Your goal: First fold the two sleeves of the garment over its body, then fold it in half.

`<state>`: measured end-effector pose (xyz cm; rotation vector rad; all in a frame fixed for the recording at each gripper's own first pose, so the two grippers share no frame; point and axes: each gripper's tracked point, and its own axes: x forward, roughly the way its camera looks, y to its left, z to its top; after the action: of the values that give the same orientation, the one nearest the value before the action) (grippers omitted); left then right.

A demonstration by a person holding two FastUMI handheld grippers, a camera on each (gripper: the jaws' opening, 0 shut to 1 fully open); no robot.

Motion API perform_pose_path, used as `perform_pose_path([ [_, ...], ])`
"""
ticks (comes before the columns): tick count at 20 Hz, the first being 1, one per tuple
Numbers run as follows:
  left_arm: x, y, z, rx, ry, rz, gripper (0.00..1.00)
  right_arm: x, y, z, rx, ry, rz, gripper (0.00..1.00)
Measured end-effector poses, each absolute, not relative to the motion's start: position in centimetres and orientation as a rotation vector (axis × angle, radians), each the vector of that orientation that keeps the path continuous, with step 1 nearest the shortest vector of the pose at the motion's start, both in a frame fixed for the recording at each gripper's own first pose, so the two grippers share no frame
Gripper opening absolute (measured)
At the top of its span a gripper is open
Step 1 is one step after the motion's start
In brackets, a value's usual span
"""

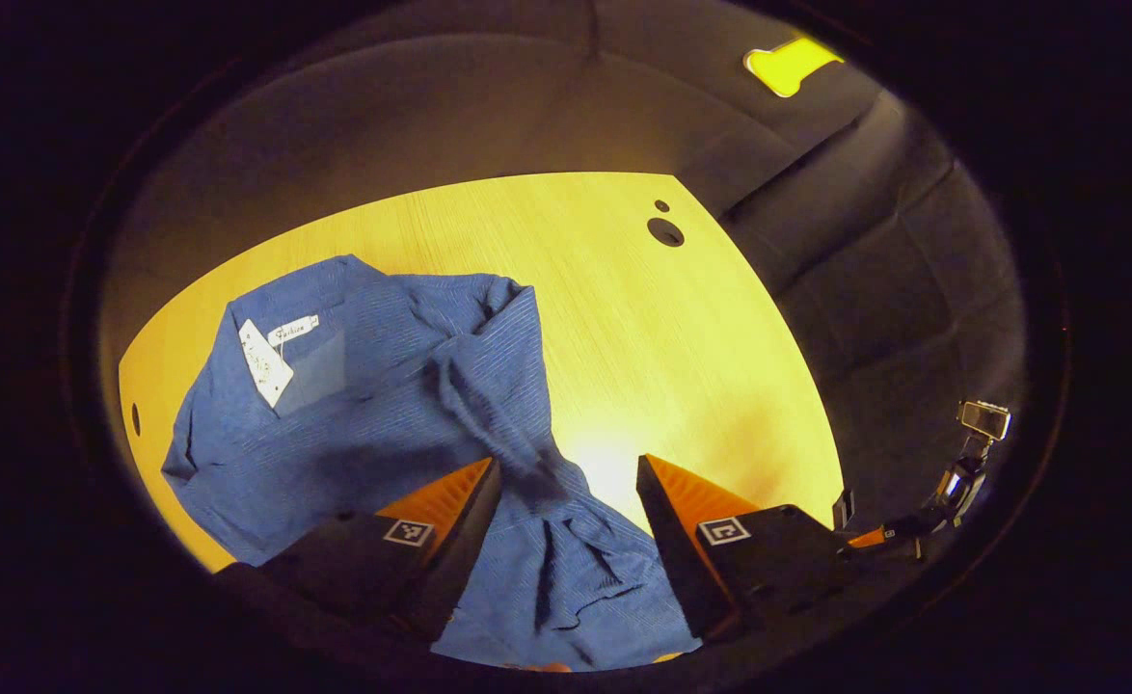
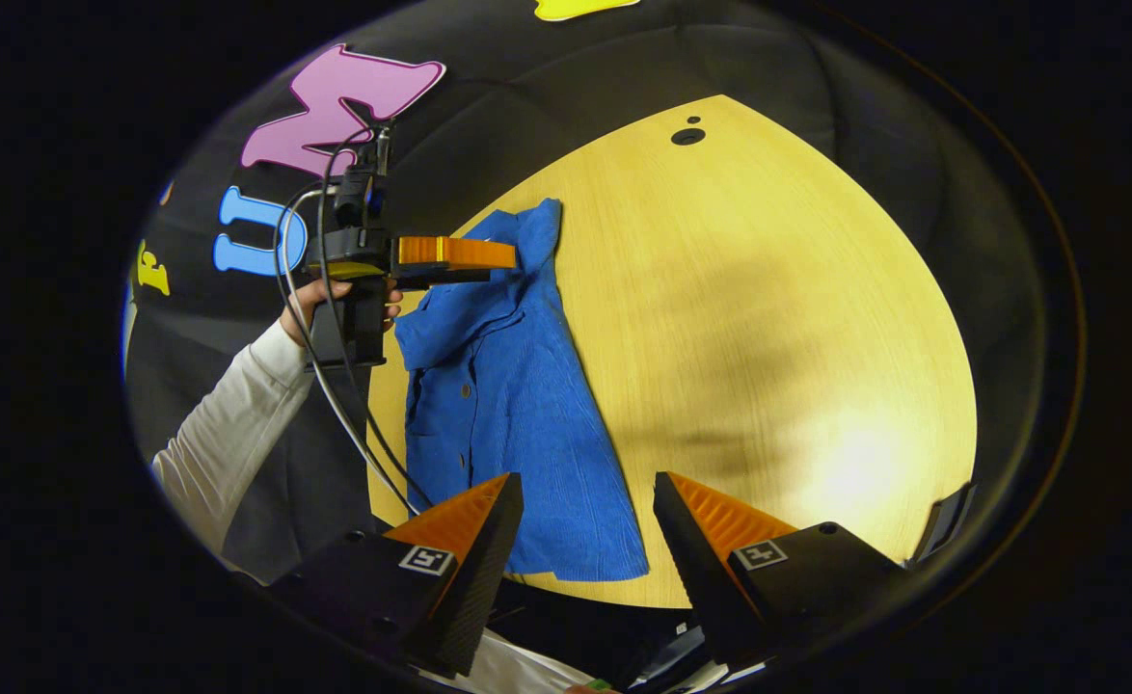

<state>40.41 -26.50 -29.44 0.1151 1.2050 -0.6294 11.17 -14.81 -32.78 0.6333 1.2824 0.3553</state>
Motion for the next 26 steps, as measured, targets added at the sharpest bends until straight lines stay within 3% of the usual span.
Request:
perform_pose_path([
  [1,40.1,-25.7,-28.7,0.123,1.192,-0.619,0.86,11.2,-14.2,-33.0,0.628,1.290,0.365,0.89],
  [4,38.0,-22.0,-26.2,0.103,1.180,-0.577,0.84,11.1,-13.0,-33.3,0.587,1.309,0.377,0.89],
  [8,31.4,-12.4,-24.7,0.042,1.208,-0.457,0.84,9.7,-11.6,-34.4,0.480,1.355,0.363,0.90],
  [12,20.4,-1.2,-30.2,0.063,1.369,-0.317,0.84,6.7,-10.2,-35.9,0.389,1.448,0.318,0.97],
  [15,11.0,4.1,-34.8,-0.101,1.508,-0.238,0.84,4.4,-9.2,-37.1,0.332,1.509,0.303,0.98],
  [19,6.4,4.6,-38.5,-0.143,1.576,-0.150,0.84,1.2,-9.4,-40.2,0.219,1.645,0.248,0.99],
  [26,5.9,4.8,-40.2,-0.124,1.594,-0.102,0.84,-1.9,-9.5,-42.9,0.160,1.725,0.189,0.99],
])
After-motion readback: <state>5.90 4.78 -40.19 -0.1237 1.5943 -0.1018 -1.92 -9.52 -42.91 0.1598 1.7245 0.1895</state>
